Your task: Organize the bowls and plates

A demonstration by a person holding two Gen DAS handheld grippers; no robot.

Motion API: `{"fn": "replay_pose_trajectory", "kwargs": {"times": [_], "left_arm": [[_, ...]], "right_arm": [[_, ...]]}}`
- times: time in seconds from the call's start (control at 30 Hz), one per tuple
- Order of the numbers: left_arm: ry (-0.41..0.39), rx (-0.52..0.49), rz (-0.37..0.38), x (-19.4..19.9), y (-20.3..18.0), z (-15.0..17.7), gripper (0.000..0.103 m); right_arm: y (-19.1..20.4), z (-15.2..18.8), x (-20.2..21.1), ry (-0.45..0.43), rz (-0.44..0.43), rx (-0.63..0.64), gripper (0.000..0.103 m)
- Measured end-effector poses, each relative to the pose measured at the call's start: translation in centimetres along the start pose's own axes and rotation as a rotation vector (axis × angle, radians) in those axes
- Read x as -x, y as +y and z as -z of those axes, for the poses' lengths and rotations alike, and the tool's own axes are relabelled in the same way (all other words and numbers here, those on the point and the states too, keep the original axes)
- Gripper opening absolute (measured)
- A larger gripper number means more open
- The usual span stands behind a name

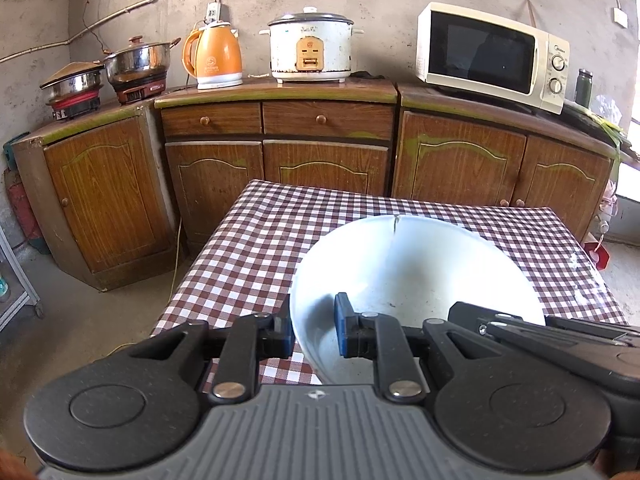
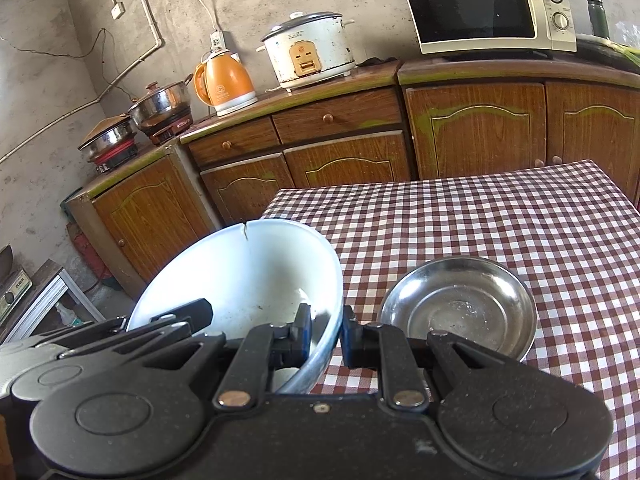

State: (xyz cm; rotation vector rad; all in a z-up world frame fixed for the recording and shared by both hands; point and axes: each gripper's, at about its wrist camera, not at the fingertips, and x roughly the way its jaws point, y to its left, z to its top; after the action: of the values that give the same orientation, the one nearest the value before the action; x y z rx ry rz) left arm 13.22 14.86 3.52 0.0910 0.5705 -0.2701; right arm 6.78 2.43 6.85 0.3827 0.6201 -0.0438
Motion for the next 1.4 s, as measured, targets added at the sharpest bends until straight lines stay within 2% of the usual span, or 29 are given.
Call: {"fn": "replay_pose_trajectory", "kwargs": {"times": [1.4], "left_arm": [[0.003, -0.005, 0.017, 1.8, -1.9, 2.9, 0.019]], "right_arm": [[-1.8, 3.1, 2.6, 0.005, 0.020, -0.005, 0.020]]}}
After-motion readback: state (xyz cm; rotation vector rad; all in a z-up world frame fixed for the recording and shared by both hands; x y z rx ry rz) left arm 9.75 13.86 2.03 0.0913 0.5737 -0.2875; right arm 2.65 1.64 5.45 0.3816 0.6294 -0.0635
